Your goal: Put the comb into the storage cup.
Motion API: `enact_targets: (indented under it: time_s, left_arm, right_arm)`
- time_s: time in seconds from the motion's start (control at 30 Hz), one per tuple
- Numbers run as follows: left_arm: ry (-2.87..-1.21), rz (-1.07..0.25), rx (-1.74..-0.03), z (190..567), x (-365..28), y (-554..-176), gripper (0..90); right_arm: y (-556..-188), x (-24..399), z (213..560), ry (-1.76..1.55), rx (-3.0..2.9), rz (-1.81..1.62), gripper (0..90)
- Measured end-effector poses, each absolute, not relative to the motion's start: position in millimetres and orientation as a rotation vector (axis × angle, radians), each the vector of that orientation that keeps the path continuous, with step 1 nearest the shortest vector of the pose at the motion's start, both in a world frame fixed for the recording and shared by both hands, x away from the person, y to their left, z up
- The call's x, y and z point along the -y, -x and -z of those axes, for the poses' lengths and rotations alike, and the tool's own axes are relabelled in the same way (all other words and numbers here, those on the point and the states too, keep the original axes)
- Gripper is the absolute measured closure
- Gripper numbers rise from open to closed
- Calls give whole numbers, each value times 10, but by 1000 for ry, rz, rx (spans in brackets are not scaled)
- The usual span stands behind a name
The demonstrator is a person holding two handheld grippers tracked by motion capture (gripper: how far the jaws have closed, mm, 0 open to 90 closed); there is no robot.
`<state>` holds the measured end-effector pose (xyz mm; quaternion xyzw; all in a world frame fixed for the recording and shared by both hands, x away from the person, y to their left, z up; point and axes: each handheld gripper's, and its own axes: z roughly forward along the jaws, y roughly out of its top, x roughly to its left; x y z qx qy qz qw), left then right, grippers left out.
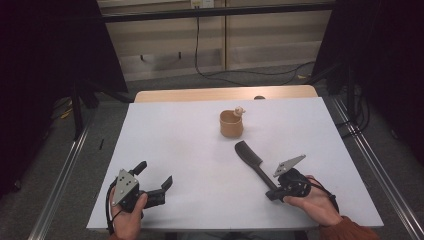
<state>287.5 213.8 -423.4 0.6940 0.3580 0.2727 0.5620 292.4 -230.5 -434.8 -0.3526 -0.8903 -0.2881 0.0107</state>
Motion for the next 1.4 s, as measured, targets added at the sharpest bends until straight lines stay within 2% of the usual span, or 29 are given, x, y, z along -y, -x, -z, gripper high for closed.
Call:
enact_targets:
  time_s: [0.57, 0.7, 0.73, 0.77, 0.9, 0.93, 0.97, 1.0, 1.03, 1.13, 1.2, 1.4]
  left_arm:
    - [-1630, -643, -843, 4226, -2146, -2876, 24]
    - [-1635, -644, -840, 4228, -2148, -2879, 24]
    - [-1635, -644, -839, 4228, -2148, -2879, 24]
    - [-1635, -644, -840, 4228, -2148, -2879, 24]
    - [-1634, -641, -840, 4228, -2141, -2879, 24]
    - [-1633, -641, -839, 4228, -2140, -2879, 24]
    - [-1632, -640, -840, 4228, -2139, -2877, 24]
    - [-1634, -643, -837, 4227, -2143, -2879, 24]
    - [-1634, -642, -836, 4227, -2144, -2879, 24]
    - [-1633, -640, -841, 4230, -2144, -2879, 24]
    - [-1633, -640, -842, 4230, -2140, -2877, 24]
    - [-1644, -642, -843, 4238, -2129, -2880, 24]
  right_arm:
    - [-2894, 2340, 4214, 1102, 2743, 1144, 871]
    - [-2896, 2396, 4143, 1124, 2721, 1242, 820]
    - [-2901, 2407, 4129, 1120, 2715, 1267, 749]
    - [-2901, 2407, 4129, 1120, 2715, 1267, 749]
    - [-2908, 2395, 4115, 1140, 2710, 1309, 562]
    - [-2909, 2369, 4096, 1134, 2711, 1326, 444]
    - [-2909, 2369, 4096, 1134, 2711, 1326, 444]
    - [-2915, 2350, 4080, 1157, 2728, 1347, 296]
    - [-2915, 2350, 4080, 1157, 2728, 1347, 296]
    - [-2942, 2347, 4074, 1200, 2728, 1327, 143]
    - [-2956, 2357, 4080, 1228, 2727, 1324, 109]
    - [-2994, 2370, 4054, 1338, 2705, 1353, 94]
